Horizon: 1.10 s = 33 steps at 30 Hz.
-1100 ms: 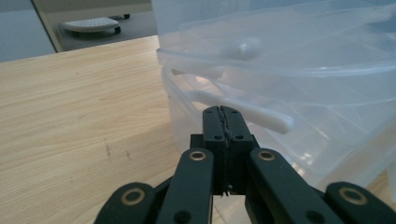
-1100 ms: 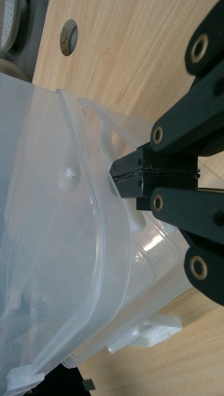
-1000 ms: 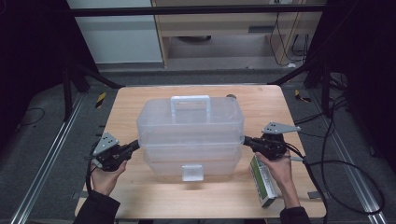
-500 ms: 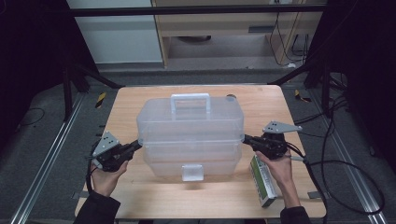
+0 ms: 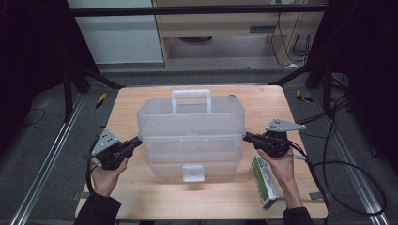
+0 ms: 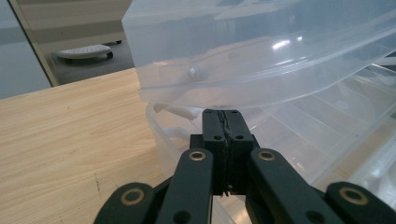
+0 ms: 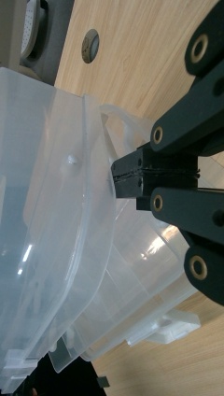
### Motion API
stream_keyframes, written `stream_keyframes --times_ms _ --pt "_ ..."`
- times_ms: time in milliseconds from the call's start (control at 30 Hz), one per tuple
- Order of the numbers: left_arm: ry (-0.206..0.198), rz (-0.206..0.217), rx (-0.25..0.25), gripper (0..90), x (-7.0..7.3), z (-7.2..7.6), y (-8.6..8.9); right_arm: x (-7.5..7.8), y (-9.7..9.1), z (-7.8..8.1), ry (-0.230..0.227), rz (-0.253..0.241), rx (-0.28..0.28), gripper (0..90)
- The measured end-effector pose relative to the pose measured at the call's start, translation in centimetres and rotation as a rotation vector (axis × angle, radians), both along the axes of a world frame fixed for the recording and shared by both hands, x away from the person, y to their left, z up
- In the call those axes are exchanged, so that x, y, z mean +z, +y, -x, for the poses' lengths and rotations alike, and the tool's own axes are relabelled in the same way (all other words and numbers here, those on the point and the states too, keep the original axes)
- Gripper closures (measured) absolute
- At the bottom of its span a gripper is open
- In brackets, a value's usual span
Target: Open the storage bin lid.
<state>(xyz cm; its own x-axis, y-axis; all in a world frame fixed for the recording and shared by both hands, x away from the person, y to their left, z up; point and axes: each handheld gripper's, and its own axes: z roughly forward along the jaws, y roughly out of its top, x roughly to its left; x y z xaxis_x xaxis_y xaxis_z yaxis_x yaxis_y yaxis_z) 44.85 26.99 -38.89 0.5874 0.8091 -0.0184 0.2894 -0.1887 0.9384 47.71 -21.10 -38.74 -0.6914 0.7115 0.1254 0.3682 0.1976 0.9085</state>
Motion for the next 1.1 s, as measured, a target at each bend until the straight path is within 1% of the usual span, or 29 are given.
stream_keyframes --times_ms 167,333,667,900,967,1100 --pt "-0.005 0.000 0.007 89.2 0.2 -0.4 -0.2 0.2 -0.2 -0.1 -0.004 -0.015 -0.001 90.0" --pt "-0.011 0.002 0.020 89.3 0.3 -0.7 -0.5 0.5 -0.1 -0.1 -0.015 -0.015 -0.005 90.0" --pt "-0.019 0.000 0.019 89.3 0.6 -1.1 -0.6 0.9 0.1 -0.3 -0.026 -0.018 0.003 90.0" --pt "-0.027 0.003 0.018 89.3 0.6 -1.4 -0.9 0.9 0.1 -0.4 -0.025 -0.022 0.009 90.0" --pt "-0.032 -0.008 0.017 89.2 0.5 -1.3 -1.0 0.9 0.2 -0.4 -0.026 -0.019 0.011 90.0" --pt "-0.035 -0.008 0.015 88.6 0.4 -1.3 -1.1 0.9 0.2 -0.4 -0.026 -0.015 0.012 90.0"
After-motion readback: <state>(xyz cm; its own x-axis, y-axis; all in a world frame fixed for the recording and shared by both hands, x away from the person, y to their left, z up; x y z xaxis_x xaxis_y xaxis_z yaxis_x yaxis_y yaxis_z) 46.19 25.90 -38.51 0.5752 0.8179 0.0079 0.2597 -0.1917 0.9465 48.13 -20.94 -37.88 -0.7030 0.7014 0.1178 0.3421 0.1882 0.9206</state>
